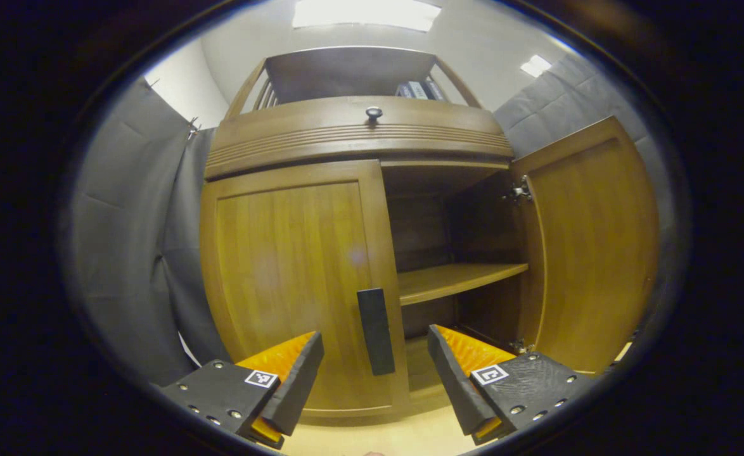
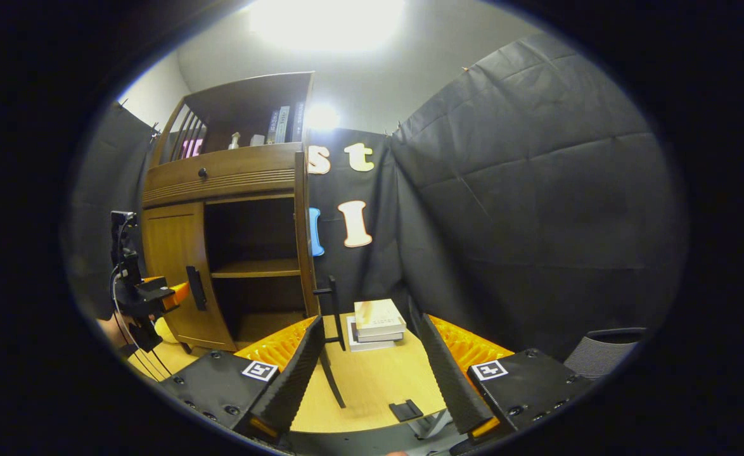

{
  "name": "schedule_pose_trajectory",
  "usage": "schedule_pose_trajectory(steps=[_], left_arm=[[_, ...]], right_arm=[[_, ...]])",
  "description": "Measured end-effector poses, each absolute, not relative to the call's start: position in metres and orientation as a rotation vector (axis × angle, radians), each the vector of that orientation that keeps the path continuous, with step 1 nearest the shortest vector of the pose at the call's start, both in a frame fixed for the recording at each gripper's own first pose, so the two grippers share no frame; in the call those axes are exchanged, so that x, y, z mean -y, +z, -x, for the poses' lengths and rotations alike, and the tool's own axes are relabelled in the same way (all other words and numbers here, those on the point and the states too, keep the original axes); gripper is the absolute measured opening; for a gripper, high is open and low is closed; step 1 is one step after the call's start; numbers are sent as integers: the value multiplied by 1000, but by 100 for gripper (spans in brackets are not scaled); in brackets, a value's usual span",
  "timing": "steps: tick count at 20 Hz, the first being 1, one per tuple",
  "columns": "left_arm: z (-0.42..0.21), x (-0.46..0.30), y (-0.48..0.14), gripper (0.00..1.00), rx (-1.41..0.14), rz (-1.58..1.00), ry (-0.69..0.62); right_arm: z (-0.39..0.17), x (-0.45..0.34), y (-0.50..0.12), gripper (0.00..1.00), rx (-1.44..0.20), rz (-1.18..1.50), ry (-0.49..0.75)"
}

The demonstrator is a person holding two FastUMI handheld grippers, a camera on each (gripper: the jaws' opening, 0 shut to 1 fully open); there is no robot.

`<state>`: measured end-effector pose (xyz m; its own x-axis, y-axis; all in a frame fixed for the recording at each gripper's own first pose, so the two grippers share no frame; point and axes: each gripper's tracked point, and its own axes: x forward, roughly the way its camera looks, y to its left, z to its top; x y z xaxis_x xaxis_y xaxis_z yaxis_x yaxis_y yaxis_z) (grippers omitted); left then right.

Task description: Open the right door of the double-door shoe cabinet with the right hand, and open the left door with the left hand.

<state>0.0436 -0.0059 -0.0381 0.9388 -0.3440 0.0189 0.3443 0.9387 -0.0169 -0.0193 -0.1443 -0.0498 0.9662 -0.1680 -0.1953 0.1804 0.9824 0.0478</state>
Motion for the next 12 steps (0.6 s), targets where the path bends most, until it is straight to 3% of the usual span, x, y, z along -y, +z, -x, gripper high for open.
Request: schedule_pose_trajectory(steps=[9, 12], left_arm=[[-50, 6, -49, 98, -44, 32, -324], [-56, 8, -44, 81, -66, 63, -320]], right_arm=[[49, 164, -58, 92, -222, -82, -273], [47, 164, -60, 92, -225, -93, -272]])
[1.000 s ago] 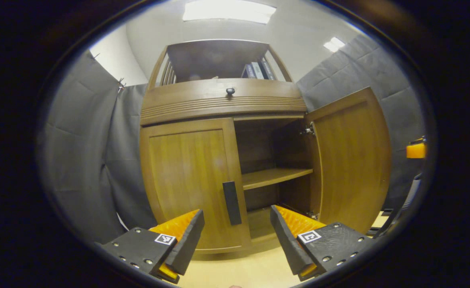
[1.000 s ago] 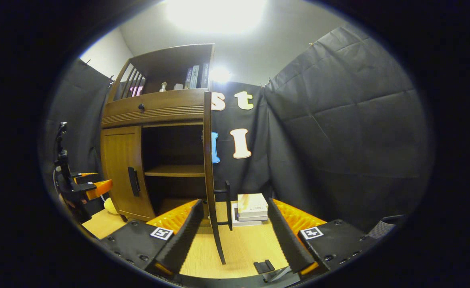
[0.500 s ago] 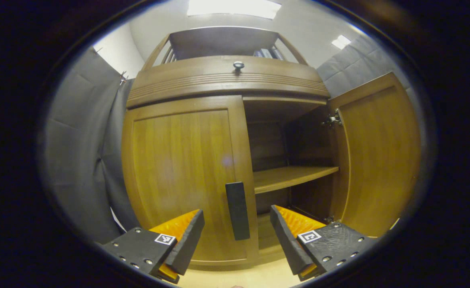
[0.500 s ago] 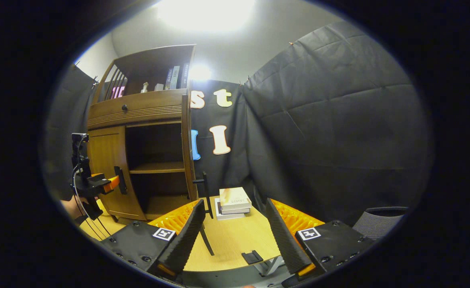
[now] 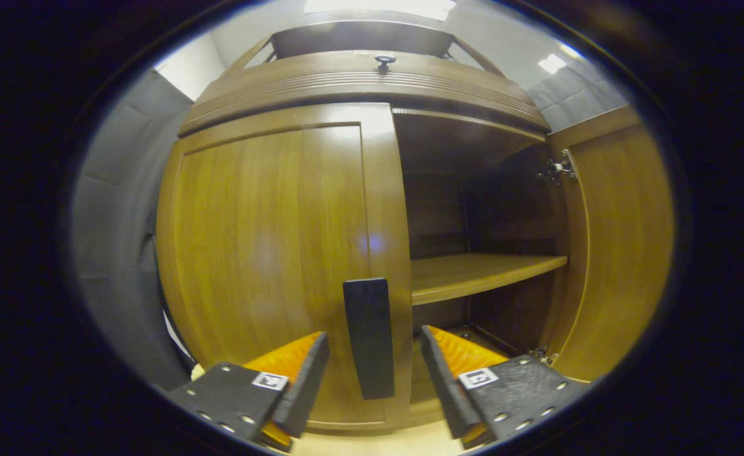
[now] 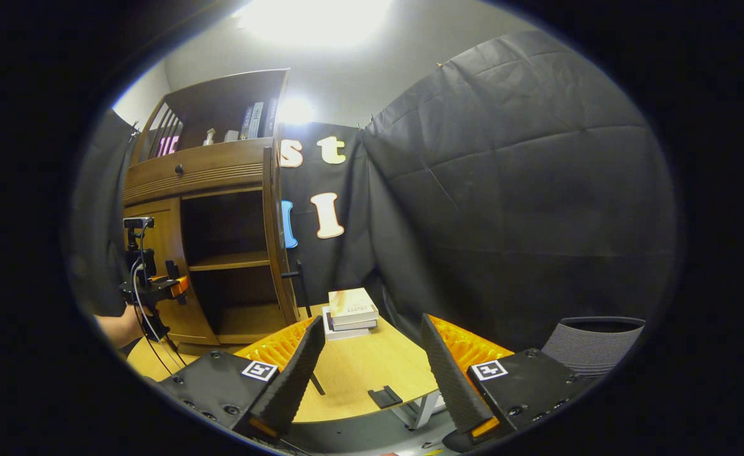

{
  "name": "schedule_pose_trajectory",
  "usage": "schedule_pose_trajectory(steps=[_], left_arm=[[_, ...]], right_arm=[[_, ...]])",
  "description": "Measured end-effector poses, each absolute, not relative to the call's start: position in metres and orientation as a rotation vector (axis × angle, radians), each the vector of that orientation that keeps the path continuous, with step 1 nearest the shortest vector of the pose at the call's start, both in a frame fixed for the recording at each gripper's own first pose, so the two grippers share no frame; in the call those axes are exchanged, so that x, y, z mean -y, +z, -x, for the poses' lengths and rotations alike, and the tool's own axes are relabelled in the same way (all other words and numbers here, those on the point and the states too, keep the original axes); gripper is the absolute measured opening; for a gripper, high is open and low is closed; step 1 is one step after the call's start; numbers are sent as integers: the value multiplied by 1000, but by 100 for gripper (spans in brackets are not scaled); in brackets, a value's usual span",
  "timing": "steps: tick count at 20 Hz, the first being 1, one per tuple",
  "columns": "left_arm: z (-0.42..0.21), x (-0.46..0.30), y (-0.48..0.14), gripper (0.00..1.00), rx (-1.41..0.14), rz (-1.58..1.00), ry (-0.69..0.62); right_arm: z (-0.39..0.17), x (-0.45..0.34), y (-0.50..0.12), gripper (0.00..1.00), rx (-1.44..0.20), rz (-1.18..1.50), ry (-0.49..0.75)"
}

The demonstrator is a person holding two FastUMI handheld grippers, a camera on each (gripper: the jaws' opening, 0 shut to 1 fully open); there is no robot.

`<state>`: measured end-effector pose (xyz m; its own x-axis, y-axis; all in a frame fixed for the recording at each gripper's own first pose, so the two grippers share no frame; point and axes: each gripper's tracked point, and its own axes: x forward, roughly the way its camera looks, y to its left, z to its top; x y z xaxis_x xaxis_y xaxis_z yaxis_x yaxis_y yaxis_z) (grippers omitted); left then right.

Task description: Open the right door of the double-door shoe cabinet with the right hand, and open the left door with the left hand.

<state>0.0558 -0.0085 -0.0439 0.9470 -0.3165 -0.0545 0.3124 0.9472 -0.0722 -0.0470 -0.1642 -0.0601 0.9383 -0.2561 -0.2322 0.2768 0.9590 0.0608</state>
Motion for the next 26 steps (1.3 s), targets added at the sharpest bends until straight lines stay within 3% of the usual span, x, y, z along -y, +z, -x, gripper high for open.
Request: schedule_pose_trajectory(steps=[2, 6, 10, 16, 18, 26], left_arm=[[-62, 15, -52, 70, -93, 82, -327], [-73, 11, -59, 38, -125, 102, -296], [-63, 8, -57, 22, -151, 92, -310], [-45, 2, -35, 24, -135, 101, -341], [-31, -7, -36, 19, -131, 103, -361], [-3, -30, -12, 19, -122, 92, -370]], right_arm=[[45, 163, -60, 95, -222, -93, -265], [33, 156, -62, 92, -224, -88, -233], [20, 148, -60, 93, -210, -95, -199], [1, 133, -52, 93, -181, -88, -139], [-6, 125, -51, 93, -175, -95, -112], [-30, 88, -58, 93, -186, -59, -5]])
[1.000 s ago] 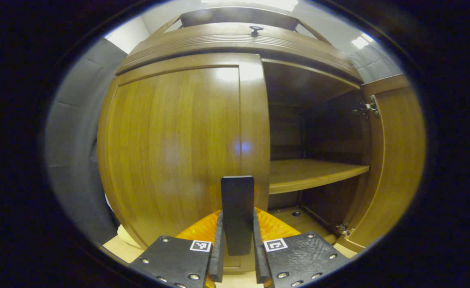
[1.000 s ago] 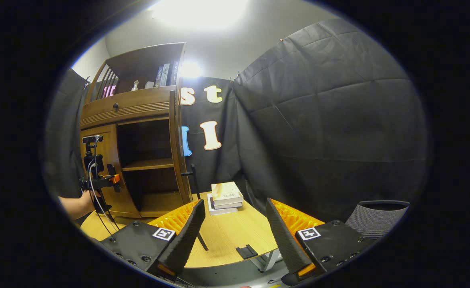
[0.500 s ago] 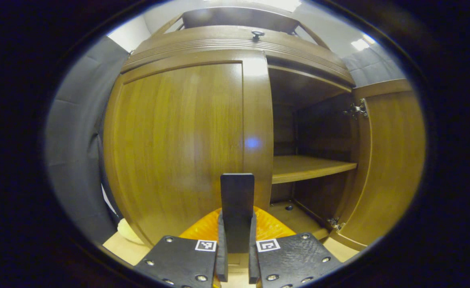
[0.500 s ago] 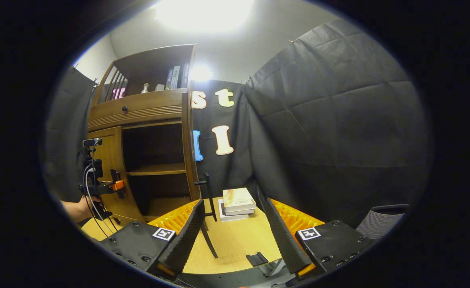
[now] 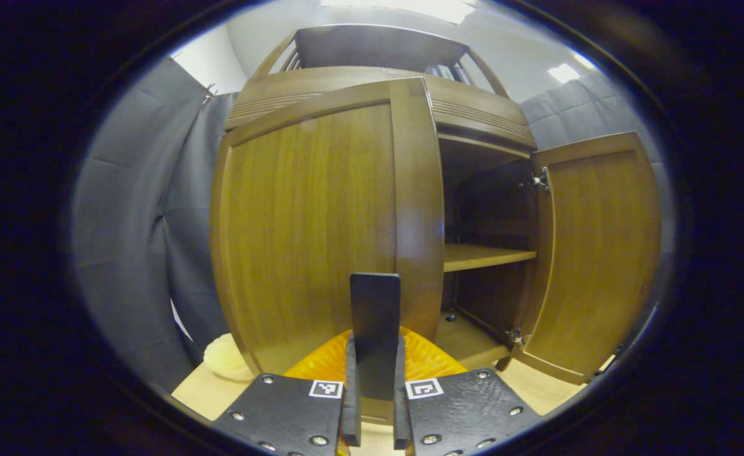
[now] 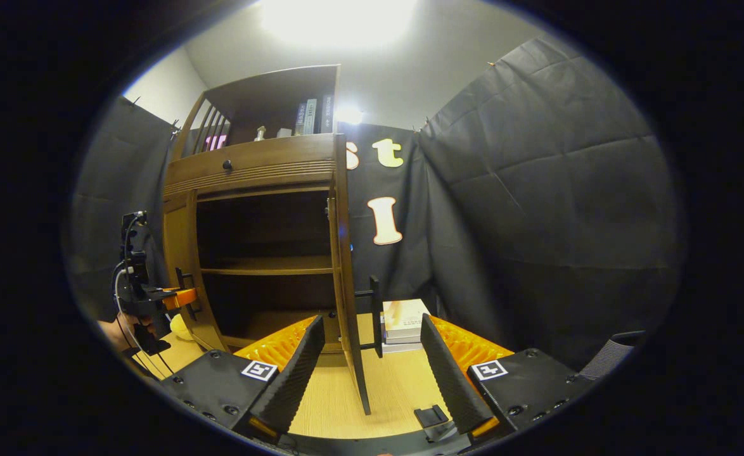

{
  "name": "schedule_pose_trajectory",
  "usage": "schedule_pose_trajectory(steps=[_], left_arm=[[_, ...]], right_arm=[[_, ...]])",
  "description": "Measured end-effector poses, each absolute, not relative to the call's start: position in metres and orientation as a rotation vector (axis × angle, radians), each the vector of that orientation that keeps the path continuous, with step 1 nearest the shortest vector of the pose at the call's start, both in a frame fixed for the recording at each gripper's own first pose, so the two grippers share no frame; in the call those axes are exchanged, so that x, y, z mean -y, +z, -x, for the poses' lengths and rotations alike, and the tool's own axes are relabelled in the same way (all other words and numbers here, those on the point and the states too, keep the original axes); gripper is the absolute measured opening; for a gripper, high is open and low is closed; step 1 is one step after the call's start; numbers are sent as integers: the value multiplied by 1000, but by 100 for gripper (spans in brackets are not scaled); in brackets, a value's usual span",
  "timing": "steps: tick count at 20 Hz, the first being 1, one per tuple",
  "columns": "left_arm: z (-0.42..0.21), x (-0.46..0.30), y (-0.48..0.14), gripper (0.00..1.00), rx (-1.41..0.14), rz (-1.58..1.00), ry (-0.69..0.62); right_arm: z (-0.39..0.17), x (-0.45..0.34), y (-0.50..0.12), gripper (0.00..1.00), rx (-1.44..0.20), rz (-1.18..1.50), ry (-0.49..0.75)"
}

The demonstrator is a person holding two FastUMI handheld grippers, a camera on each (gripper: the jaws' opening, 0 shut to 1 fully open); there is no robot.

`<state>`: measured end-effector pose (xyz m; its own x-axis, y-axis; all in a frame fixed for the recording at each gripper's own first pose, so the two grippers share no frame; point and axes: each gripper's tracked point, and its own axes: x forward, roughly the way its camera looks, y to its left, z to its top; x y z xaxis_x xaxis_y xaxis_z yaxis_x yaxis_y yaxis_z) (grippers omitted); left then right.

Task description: Open the right door of the double-door shoe cabinet with the right hand, and open the left door with the left hand.

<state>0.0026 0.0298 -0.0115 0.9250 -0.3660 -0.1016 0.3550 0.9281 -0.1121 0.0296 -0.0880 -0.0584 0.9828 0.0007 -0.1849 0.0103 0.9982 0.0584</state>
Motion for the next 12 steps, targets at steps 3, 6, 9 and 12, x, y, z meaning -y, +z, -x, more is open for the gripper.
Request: schedule_pose_trajectory(steps=[3, 6, 9, 12], left_arm=[[7, -40, -2, 21, -124, 89, -366], [23, -60, -9, 22, -128, 82, -364], [38, -84, -13, 23, -132, 75, -349], [49, -107, -14, 17, -138, 67, -331]], right_arm=[[-39, 76, -59, 93, -182, -70, 23], [-50, 62, -60, 93, -180, -81, 55], [-60, 46, -63, 93, -179, -83, 92], [-68, 21, -62, 95, -178, -93, 139]])
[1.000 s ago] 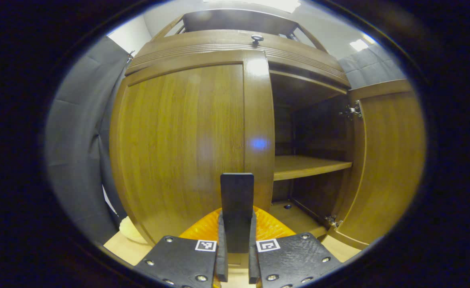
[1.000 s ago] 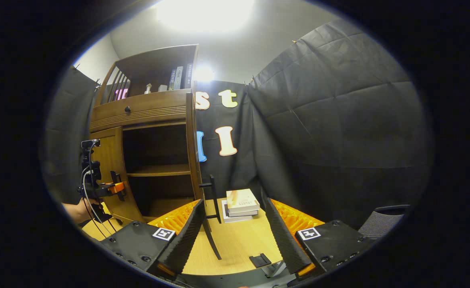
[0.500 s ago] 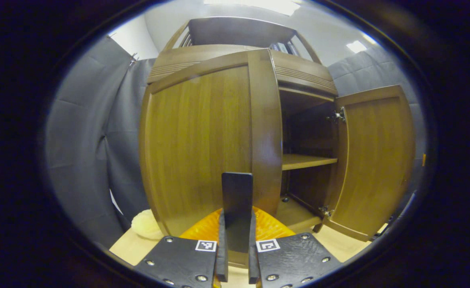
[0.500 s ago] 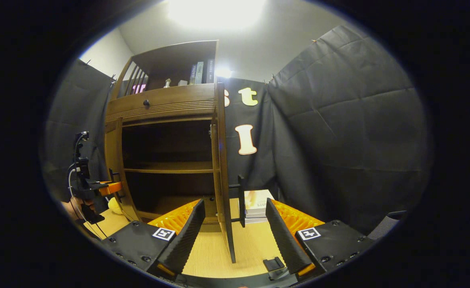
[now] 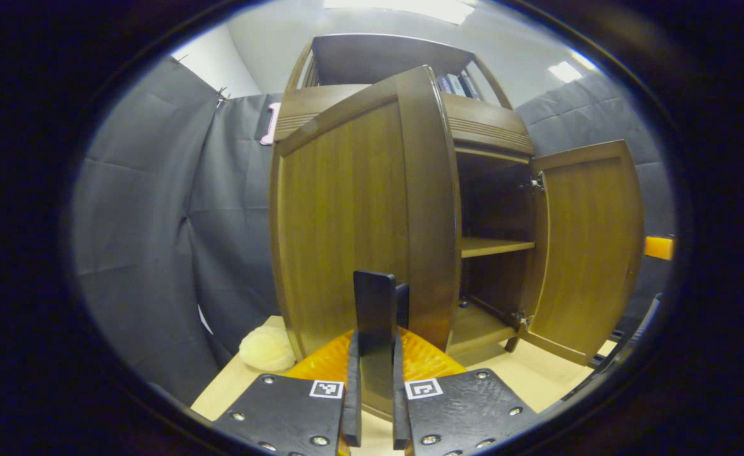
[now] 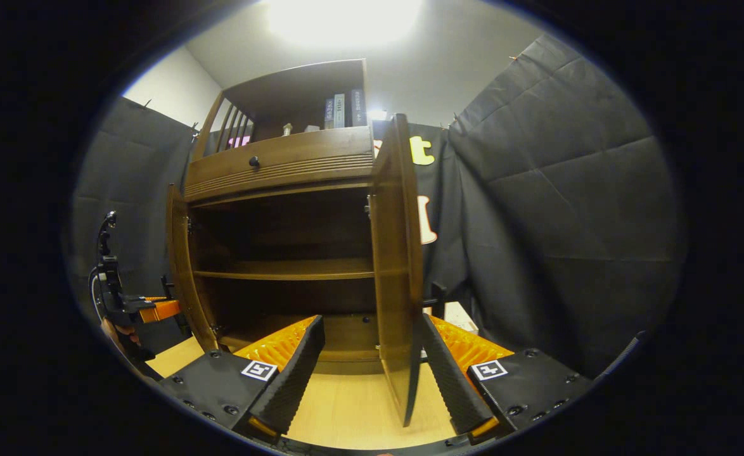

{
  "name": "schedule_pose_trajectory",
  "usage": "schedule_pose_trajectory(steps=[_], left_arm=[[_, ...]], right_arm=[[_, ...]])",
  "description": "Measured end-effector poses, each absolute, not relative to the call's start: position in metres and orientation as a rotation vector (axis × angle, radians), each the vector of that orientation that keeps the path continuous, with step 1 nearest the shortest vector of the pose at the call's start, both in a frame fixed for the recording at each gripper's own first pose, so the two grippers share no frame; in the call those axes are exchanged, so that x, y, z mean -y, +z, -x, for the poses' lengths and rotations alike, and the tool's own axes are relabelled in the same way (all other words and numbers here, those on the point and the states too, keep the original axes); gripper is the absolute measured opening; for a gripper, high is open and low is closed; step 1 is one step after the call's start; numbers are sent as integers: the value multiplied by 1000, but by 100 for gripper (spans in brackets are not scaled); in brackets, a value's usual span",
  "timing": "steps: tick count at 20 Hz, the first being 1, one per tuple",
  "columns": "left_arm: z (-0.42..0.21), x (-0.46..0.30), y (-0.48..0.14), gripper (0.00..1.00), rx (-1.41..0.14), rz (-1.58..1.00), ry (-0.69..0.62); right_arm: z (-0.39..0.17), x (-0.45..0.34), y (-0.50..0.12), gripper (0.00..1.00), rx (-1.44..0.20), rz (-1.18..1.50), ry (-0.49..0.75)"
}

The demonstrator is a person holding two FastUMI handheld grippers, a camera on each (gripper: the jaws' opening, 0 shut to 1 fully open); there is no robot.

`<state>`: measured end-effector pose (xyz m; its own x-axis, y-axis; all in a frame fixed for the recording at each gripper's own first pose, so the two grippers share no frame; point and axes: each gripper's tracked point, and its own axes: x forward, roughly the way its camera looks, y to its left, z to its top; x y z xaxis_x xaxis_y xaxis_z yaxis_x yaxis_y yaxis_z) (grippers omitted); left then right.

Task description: Open the right door of the double-door shoe cabinet with the right hand, and open the left door with the left hand.

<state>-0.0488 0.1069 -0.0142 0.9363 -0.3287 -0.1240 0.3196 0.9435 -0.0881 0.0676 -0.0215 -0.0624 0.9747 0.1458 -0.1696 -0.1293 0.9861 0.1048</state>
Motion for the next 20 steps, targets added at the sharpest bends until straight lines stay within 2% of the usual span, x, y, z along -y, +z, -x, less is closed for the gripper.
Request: schedule_pose_trajectory(steps=[1, 2, 3, 4, 5, 6, 7, 12, 14, 15, 17, 18, 20], left_arm=[[51, -115, -15, 19, -141, 65, -323], [53, -124, -15, 21, -140, 62, -312], [56, -133, -15, 23, -140, 58, -301], [58, -140, -15, 18, -139, 54, -291], [61, -148, -16, 17, -138, 51, -281], [62, -157, -16, 17, -139, 50, -273], [64, -164, -19, 23, -141, 52, -262], [61, -209, -26, 23, -141, 58, -209], [69, -227, -28, 19, -145, 71, -189], [69, -237, -28, 22, -146, 75, -180], [69, -257, -30, 22, -144, 73, -162], [69, -264, -32, 19, -148, 77, -156], [70, -279, -37, 22, -153, 81, -148]], right_arm=[[-71, 15, -62, 98, -179, -87, 152], [-74, 7, -63, 93, -180, -77, 166], [-75, 1, -63, 93, -181, -69, 178], [-76, -7, -63, 93, -181, -64, 191], [-77, -13, -64, 93, -182, -61, 204], [-77, -19, -66, 93, -182, -60, 215], [-77, -26, -67, 93, -183, -59, 223], [-77, -50, -67, 92, -185, -68, 255], [-78, -60, -67, 92, -185, -74, 266], [-77, -66, -68, 92, -186, -78, 271], [-77, -78, -68, 93, -185, -85, 281], [-78, -86, -67, 93, -188, -89, 290], [-78, -101, -67, 93, -190, -89, 306]])
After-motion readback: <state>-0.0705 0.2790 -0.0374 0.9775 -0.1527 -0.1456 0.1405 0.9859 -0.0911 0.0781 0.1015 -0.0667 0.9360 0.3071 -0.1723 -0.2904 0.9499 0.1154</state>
